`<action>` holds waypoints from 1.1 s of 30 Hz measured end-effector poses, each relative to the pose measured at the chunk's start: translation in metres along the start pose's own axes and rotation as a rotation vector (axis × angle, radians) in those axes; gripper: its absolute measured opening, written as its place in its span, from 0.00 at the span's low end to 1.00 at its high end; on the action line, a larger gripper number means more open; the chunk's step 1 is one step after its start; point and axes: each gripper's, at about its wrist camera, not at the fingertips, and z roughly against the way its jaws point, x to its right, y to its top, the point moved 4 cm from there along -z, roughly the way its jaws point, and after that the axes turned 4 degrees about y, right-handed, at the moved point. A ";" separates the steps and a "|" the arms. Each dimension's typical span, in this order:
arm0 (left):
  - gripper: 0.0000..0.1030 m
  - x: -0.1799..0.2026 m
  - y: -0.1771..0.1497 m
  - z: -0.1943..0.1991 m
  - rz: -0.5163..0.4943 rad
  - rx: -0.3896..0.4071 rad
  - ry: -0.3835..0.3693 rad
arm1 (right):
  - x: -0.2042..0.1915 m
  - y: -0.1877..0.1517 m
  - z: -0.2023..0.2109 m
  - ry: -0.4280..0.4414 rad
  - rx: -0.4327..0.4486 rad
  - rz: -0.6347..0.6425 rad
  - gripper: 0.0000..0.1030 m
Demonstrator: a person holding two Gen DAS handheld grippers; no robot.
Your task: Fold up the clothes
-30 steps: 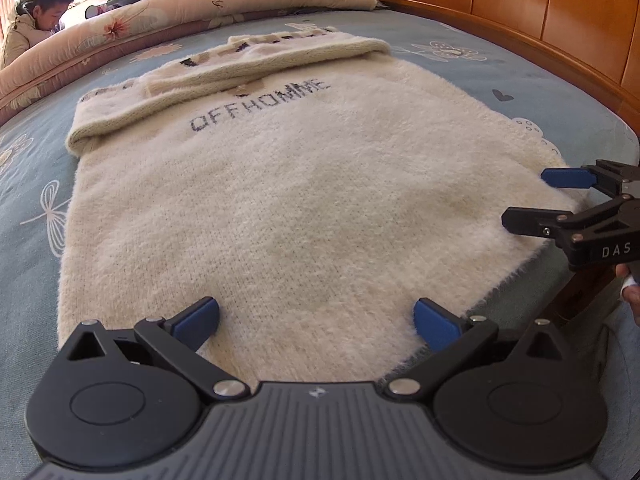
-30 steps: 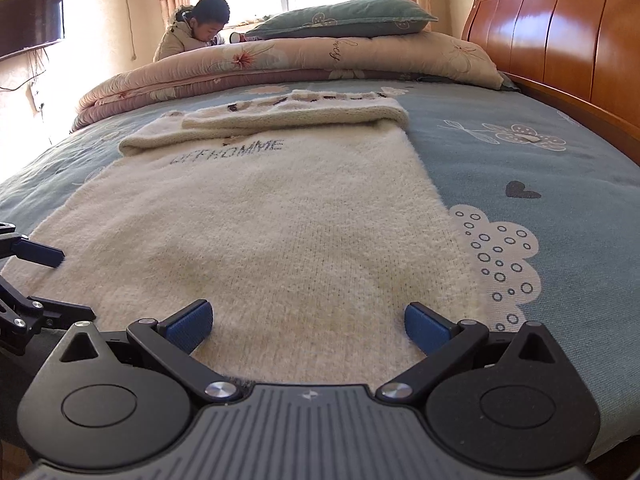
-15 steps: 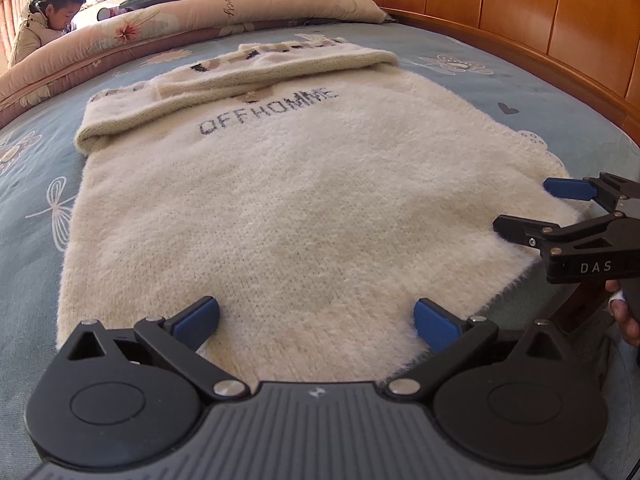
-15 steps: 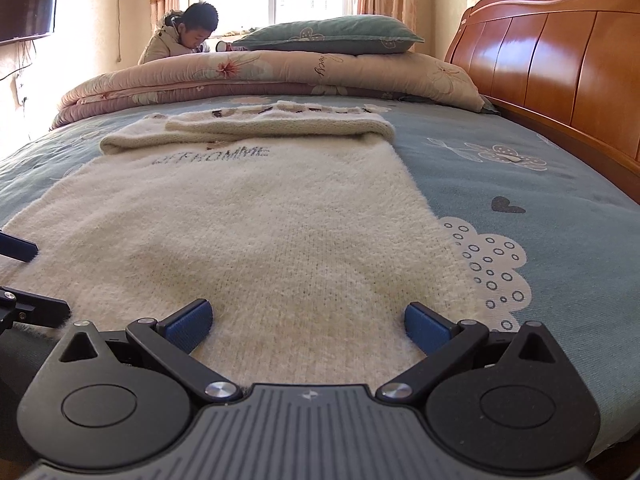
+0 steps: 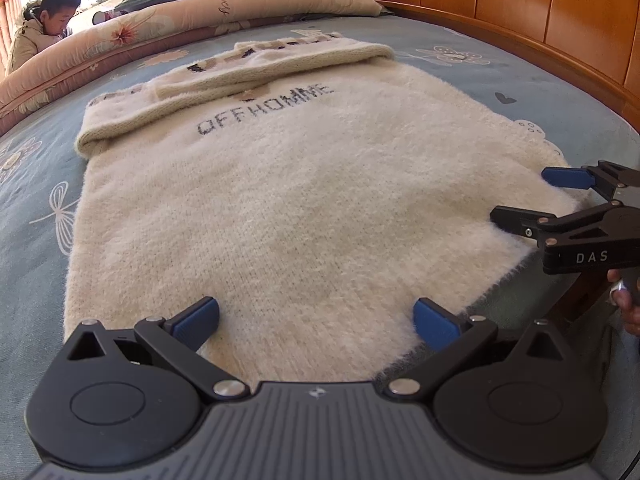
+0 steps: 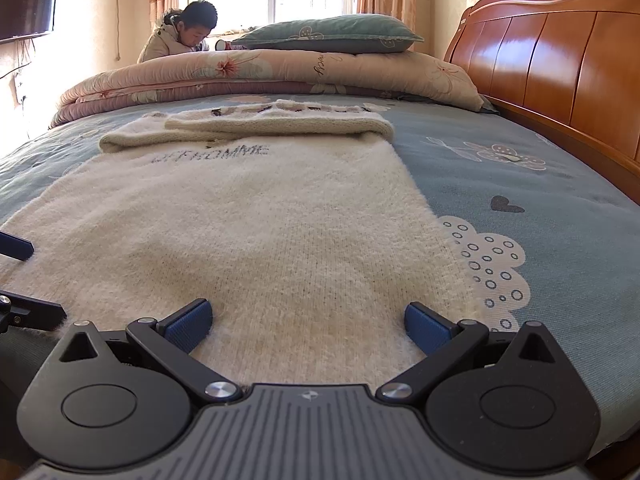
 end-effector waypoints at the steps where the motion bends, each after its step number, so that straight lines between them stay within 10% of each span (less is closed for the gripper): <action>1: 0.99 0.003 0.000 0.003 -0.032 0.012 0.003 | 0.000 0.000 0.000 0.000 0.000 -0.001 1.00; 14: 0.99 0.042 -0.004 0.017 -0.403 0.098 0.066 | -0.004 0.026 0.021 0.010 0.018 0.019 1.00; 33: 0.99 0.033 0.000 0.012 -0.382 0.075 0.074 | -0.014 0.035 0.034 0.068 -0.092 0.037 1.00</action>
